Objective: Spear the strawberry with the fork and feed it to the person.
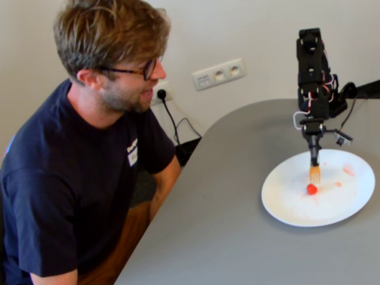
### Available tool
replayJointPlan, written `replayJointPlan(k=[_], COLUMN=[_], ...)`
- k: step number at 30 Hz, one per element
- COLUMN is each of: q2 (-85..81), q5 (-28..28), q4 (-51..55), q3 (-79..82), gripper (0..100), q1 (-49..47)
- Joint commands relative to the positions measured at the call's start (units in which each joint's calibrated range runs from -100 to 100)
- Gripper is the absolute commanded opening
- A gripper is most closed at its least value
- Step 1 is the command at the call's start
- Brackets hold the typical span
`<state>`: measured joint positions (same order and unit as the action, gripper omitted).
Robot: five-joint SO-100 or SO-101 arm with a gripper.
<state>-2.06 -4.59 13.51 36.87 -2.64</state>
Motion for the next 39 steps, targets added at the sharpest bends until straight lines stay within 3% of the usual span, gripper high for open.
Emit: replayJointPlan(k=[1, 8, 13, 29, 34, 39], q2=[-0.8, -0.6, -0.1, -7.6, -10.8, -4.4], q5=[-0.1, -0.1, -1.8, -1.5, -1.7, -1.5], q4=[-0.2, -0.1, 8.4, 14.7, 14.6, 7.0], q3=[-0.3, -0.4, -1.0, -3.1, -12.0, -12.9], gripper=[1, 1, 1, 1, 1, 1], q1=[-0.3, 0.3, 0.9, 1.2, 1.1, 1.3])
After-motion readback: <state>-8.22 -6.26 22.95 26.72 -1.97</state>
